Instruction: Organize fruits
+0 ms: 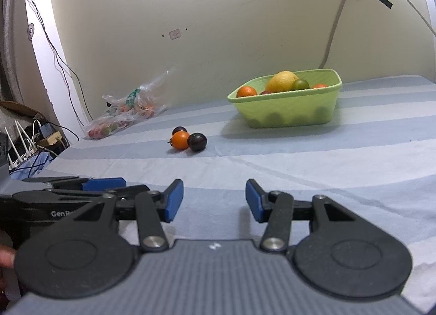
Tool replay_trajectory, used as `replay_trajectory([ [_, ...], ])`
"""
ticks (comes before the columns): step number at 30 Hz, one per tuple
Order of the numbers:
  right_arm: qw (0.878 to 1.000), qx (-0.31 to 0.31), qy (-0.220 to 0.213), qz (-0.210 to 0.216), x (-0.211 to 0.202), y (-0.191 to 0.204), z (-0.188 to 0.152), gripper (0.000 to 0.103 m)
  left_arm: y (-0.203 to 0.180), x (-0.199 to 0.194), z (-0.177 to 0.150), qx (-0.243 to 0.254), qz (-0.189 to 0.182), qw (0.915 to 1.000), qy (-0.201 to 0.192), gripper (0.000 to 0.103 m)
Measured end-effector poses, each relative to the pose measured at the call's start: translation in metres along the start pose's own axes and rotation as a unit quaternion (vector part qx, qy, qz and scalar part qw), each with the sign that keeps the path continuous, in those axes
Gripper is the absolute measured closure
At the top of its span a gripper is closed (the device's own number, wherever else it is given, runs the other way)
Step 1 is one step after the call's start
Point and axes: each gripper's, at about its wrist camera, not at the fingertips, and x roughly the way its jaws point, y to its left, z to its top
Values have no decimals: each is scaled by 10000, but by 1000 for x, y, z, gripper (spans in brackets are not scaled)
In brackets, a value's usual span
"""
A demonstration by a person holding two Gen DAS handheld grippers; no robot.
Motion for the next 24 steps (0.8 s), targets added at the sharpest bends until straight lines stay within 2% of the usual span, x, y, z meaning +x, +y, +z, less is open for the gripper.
replay_trajectory([
  [24,10000,-7,1,-18,2,1,0,50,1,-2,0,-5,-46,10000,-47,42],
])
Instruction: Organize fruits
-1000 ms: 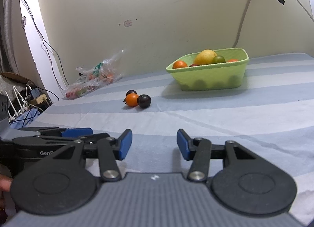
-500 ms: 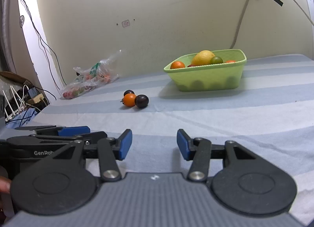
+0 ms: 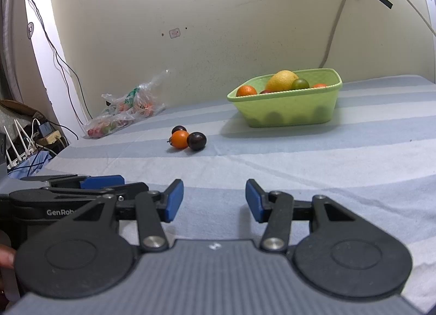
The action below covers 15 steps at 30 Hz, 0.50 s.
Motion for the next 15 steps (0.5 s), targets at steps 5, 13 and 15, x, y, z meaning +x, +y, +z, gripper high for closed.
replay_trajectory([
  [5,10000,-3,1,5,0,0,0,50,0,0,0,-3,3,10000,-4,42],
  [13,10000,-4,2,9,0,-1,0,50,-1,-1,0,-4,-8,10000,-20,42],
  [15,10000,-7,2,8,0,-1,0,50,-1,-1,1,-4,-12,10000,-28,42],
])
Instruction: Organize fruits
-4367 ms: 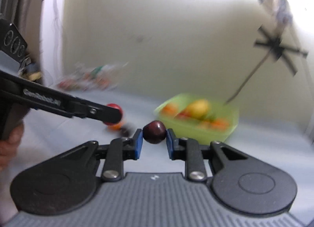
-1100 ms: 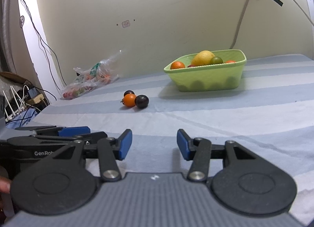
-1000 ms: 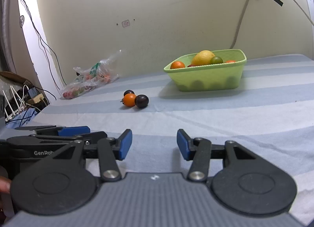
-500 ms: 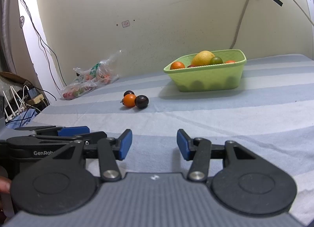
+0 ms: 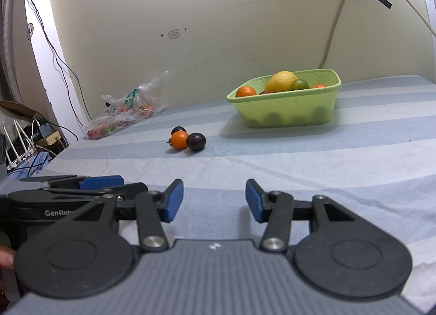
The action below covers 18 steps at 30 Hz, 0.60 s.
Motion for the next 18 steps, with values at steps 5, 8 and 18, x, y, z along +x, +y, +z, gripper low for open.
replay_trajectory([
  [5,10000,-1,1,3,0,0,0,50,-1,-1,1,-11,-14,10000,-36,42],
  [8,10000,0,0,4,0,0,0,50,0,-2,0,-17,-25,10000,-53,42],
  [18,10000,-3,-1,6,0,0,0,50,1,-2,-1,-22,-37,10000,-61,42],
])
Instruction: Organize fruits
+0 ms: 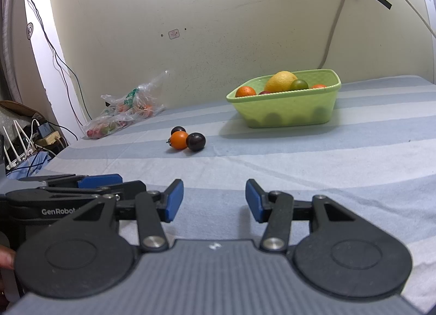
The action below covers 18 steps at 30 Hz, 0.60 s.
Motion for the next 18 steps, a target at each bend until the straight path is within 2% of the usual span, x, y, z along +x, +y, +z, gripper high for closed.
replay_trajectory([
  [18,10000,0,-4,1,0,0,-1,50,0,0,1,-8,-18,10000,-20,42],
])
